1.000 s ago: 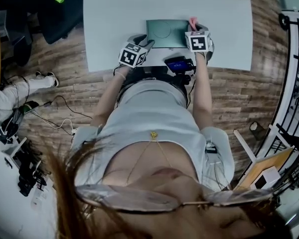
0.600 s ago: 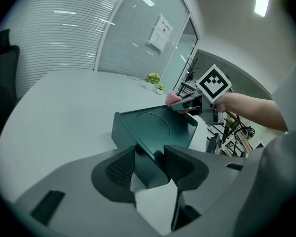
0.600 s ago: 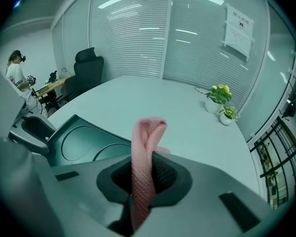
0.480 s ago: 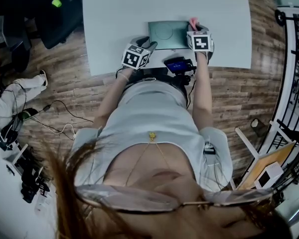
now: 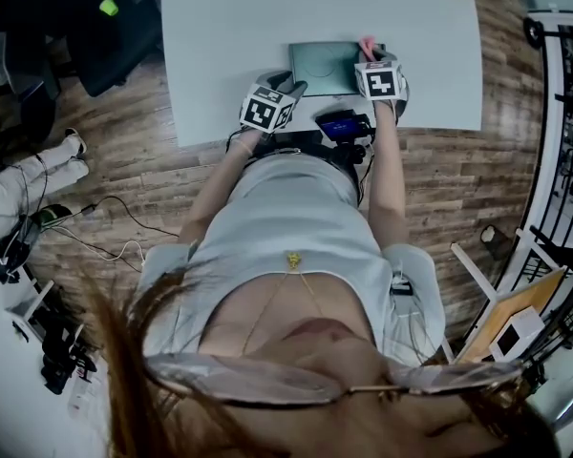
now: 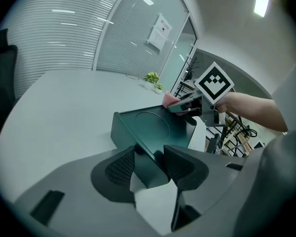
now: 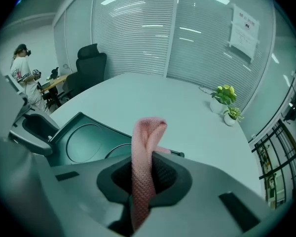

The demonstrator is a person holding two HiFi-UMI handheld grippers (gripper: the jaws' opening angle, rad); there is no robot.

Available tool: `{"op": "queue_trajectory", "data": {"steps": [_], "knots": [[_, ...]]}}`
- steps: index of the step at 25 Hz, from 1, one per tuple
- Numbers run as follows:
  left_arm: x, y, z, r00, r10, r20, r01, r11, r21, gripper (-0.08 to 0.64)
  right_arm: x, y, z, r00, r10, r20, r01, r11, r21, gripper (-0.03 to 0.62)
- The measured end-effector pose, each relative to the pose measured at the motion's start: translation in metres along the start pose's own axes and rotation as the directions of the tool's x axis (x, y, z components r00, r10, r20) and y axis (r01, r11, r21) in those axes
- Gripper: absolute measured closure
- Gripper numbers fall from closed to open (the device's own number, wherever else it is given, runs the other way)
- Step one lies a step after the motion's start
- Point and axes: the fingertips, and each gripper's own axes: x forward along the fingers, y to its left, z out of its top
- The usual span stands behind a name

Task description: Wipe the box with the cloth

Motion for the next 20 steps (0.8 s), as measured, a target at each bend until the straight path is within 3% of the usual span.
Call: {"op": "queue_trajectory", "data": {"steps": [9, 20], "knots": [[0.0, -0.001, 0.001, 1.0, -0.022, -0.01, 0.022, 1.0, 0.005, 0.365, 0.001, 0.014, 0.008, 0.997, 0.078, 0.027, -0.081, 0.992, 0.099, 0.551], [0.001, -0.002, 0.001, 0.999, -0.035, -0.012, 0.035, 0.999, -0.004, 0.364, 0.003, 0.034, 0.016, 0.993, 0.117, 0.025, -0.119, 0.988, 0.103, 0.551]]}}
